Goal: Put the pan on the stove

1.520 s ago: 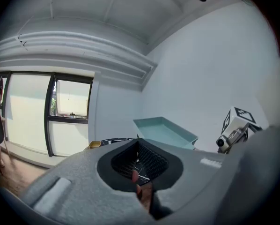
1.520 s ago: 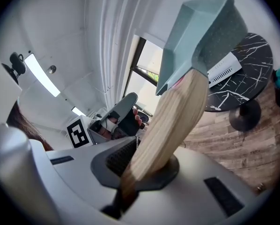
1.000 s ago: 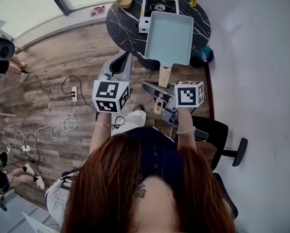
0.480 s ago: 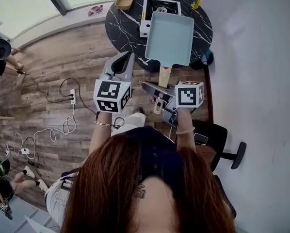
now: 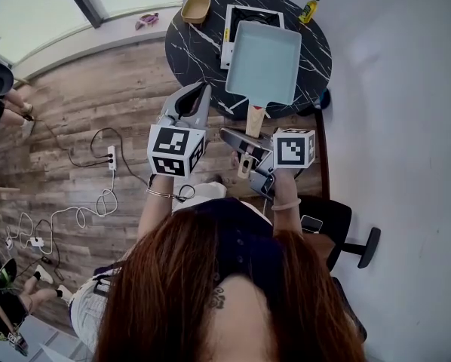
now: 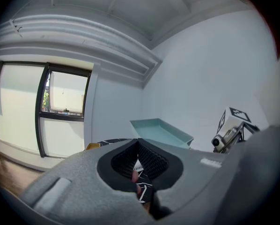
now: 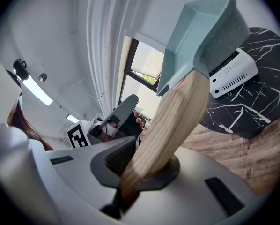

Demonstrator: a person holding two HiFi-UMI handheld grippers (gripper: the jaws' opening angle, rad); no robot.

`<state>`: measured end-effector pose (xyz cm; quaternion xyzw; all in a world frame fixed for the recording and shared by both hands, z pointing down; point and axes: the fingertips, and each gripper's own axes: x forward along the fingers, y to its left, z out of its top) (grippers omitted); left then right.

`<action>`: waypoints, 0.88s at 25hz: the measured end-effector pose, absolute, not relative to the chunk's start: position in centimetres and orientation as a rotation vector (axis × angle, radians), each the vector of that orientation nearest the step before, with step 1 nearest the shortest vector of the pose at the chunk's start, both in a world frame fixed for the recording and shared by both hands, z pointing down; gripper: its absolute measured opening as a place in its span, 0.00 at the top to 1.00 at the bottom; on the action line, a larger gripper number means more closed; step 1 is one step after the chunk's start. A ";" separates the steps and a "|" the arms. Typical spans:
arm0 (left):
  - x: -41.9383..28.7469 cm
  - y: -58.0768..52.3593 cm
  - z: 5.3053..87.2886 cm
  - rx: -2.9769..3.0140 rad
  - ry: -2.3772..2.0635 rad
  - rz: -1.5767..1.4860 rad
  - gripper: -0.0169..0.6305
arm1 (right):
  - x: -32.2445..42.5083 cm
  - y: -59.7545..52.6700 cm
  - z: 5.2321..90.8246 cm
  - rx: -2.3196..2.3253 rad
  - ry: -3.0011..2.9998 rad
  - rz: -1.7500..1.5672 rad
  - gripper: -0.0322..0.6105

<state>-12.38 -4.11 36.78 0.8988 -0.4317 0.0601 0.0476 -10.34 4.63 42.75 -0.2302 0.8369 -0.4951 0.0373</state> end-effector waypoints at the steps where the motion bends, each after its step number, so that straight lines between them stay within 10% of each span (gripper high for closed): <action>1: -12.4 -4.3 36.7 2.743 -1.315 0.182 0.95 | -10.4 4.5 42.7 -0.708 2.568 -1.517 0.90; 22: -12.3 -7.3 36.4 2.760 -1.228 0.147 0.95 | -11.1 1.2 41.8 -0.753 2.529 -1.509 0.90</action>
